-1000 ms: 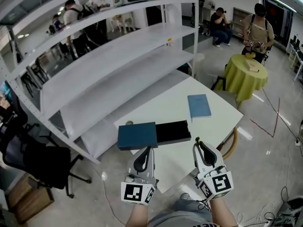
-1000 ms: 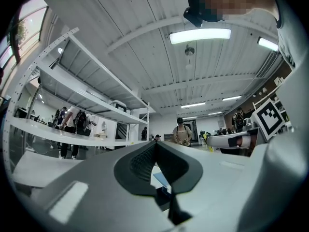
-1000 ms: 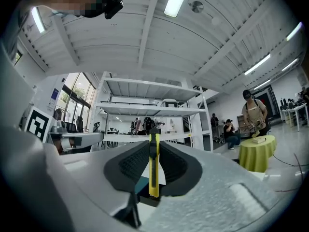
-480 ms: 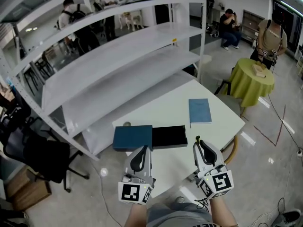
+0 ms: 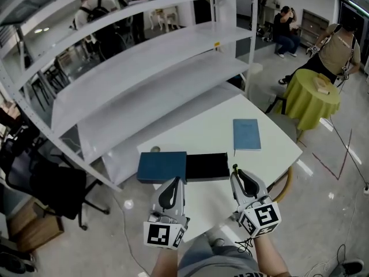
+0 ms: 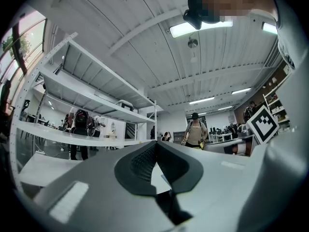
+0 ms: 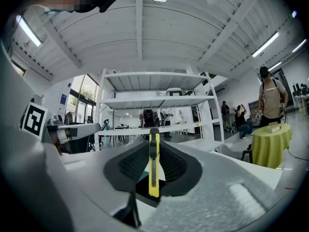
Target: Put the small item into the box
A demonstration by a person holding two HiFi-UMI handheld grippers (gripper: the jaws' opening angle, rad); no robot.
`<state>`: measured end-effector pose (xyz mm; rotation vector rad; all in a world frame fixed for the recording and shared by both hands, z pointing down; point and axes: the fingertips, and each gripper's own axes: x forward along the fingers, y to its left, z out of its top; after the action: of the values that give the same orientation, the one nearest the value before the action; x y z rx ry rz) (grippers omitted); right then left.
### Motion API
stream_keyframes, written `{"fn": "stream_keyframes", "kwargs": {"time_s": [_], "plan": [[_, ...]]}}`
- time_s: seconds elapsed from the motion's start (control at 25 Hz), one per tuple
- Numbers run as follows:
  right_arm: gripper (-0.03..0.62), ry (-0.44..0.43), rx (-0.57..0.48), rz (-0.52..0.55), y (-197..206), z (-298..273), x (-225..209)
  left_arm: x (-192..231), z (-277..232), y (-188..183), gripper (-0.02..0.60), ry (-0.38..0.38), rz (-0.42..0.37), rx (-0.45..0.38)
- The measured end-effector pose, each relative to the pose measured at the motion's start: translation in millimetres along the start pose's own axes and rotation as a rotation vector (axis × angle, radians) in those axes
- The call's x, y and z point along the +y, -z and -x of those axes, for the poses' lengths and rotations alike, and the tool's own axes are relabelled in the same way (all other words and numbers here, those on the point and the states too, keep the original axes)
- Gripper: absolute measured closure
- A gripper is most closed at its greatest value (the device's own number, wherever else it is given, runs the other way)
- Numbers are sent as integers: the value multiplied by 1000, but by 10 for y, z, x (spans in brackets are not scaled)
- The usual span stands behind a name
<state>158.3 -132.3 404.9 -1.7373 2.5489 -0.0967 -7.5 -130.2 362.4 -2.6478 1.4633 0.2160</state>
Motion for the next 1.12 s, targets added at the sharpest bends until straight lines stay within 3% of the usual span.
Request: {"fn": "stream_keyframes", "kwargs": {"time_s": [0.44, 1.12], "plan": [[525, 1, 124, 29, 252, -457, -102, 245, -247, 6, 566, 19, 6, 18], [525, -50, 337, 31, 896, -930, -128, 539, -247, 261, 569, -10, 40, 75]]}}
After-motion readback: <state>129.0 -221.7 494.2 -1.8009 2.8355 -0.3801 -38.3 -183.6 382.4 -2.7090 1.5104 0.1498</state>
